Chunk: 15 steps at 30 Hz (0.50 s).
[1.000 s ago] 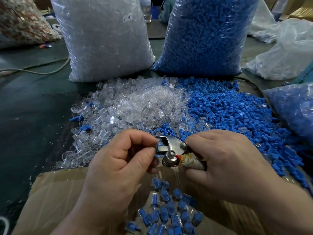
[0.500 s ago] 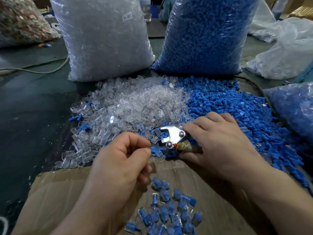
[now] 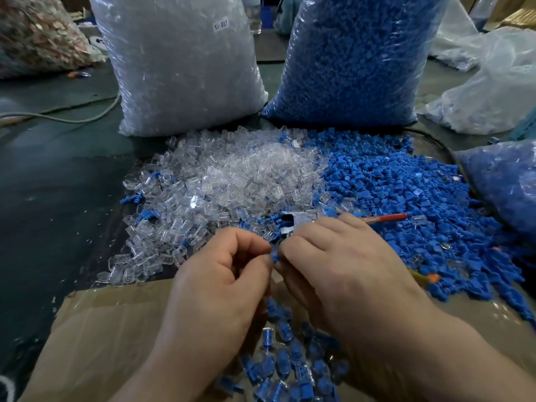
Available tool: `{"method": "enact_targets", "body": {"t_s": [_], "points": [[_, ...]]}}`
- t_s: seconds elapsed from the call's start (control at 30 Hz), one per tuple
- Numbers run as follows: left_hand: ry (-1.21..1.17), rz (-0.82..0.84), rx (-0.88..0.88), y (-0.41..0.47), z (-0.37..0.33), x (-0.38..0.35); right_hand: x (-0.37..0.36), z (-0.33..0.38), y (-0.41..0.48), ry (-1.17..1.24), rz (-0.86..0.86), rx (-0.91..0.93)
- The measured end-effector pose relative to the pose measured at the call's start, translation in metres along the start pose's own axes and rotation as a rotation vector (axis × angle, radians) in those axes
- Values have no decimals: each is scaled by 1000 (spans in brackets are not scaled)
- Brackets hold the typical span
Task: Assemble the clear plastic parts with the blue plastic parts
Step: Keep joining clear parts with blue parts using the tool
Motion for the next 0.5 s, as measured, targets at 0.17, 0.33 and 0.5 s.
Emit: {"method": "enact_targets", "body": {"t_s": [0.17, 0.33, 0.5], "points": [[-62, 23, -79, -4, -19, 4, 0, -5, -3, 63, 19, 5], [-35, 205, -4, 1, -6, -7, 11, 10, -1, 87, -67, 89], [-48, 211, -103, -1, -20, -6, 8, 4, -3, 379, -35, -81]]}}
Point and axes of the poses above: each hand's wrist, its own y-axis towards the middle knuckle, its own x-axis out of the back of the hand, z = x × y, the point moved 10 cm from there along y, towards the middle knuckle, and after that the axes turned 6 degrees about z, right-handed, at the moved point
